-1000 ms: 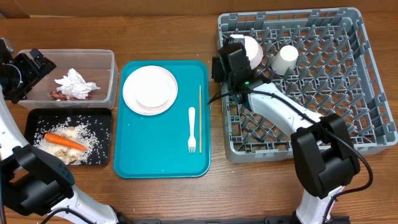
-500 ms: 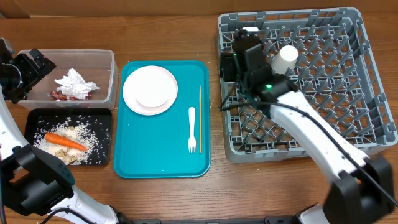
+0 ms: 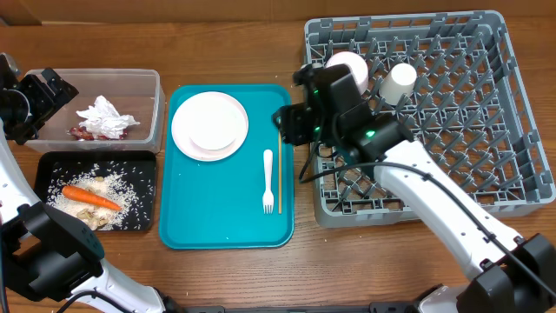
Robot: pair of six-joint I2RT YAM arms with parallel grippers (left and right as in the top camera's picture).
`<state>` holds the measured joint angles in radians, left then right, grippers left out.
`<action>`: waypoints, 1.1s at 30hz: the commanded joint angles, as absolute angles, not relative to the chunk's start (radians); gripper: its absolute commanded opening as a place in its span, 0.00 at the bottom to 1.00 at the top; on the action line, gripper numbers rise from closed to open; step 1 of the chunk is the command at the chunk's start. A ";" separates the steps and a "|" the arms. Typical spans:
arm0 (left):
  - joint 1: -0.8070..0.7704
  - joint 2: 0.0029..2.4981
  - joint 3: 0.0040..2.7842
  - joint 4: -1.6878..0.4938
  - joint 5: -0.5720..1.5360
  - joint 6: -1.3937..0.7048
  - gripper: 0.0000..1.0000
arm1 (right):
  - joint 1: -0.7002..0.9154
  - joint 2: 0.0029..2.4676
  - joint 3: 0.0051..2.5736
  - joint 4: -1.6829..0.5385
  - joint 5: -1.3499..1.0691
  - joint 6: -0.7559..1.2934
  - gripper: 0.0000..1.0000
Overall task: Sort waste into correct bins and load items into the dishwasher rack
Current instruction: 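Release the bowl and swing the right gripper left toward the pink plate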
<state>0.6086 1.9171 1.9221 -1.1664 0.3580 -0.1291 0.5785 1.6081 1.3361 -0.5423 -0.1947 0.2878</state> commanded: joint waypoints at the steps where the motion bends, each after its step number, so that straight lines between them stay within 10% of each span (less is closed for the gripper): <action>1: 0.602 1.924 1.920 -1.166 0.355 -0.138 1.00 | 0.639 1.650 1.348 -0.505 -0.159 0.289 0.60; 33: 0.601 1.924 1.920 -1.167 0.355 -0.138 1.00 | 0.692 2.040 1.348 -0.043 -0.105 0.289 0.52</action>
<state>0.6086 1.9171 1.9221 -1.1664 0.3580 -0.1291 0.6830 2.0254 1.3361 -0.0517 -0.1112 0.2882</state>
